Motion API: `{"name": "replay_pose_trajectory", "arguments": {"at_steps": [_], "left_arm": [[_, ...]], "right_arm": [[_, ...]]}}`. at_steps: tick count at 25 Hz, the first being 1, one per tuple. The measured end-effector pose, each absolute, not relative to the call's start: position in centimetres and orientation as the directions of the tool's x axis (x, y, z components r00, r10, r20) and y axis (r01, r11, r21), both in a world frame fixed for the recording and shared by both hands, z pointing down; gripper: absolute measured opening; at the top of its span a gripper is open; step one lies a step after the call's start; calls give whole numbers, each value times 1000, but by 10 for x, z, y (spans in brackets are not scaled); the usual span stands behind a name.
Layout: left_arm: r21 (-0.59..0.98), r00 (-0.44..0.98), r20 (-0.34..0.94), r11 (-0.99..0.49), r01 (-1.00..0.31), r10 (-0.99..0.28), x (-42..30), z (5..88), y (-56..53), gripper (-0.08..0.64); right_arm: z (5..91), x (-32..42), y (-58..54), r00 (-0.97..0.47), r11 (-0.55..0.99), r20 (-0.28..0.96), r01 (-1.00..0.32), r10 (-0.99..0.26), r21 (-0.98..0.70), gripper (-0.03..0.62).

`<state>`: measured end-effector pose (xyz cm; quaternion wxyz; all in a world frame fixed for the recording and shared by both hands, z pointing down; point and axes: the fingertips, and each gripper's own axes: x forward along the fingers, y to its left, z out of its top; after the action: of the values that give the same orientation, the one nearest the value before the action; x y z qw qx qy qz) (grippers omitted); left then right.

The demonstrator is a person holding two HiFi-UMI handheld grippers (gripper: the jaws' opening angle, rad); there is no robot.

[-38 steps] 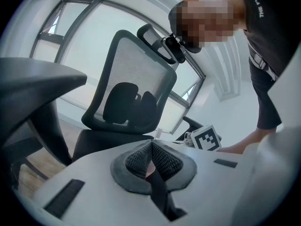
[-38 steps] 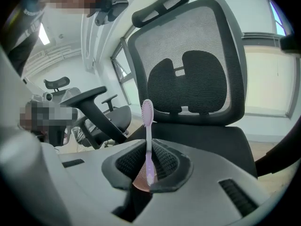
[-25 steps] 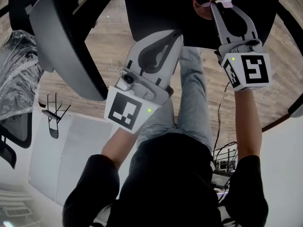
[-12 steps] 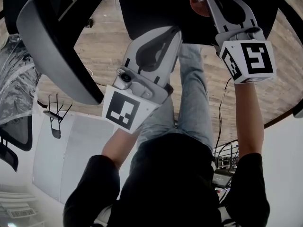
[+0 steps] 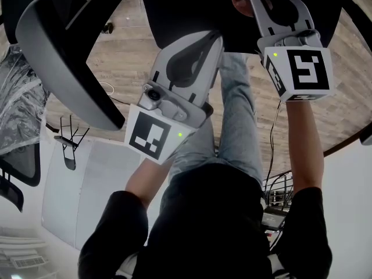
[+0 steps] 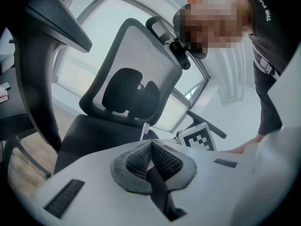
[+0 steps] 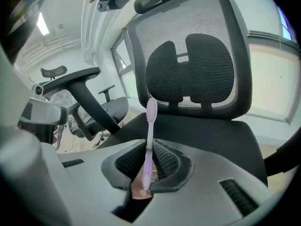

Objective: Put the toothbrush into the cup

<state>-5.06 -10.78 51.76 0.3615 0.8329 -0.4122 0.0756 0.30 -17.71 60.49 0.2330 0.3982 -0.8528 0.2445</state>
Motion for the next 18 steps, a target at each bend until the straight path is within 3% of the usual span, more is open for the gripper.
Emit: {"name": "replay_pose_trajectory", "arguments": {"at_steps": [18], "left_arm": [[530,645,415,-406,-745,-641,-53,514,-112,20]], "right_arm": [[599,-2,-174,-574,567,600,-791,-556,-231,49]]}}
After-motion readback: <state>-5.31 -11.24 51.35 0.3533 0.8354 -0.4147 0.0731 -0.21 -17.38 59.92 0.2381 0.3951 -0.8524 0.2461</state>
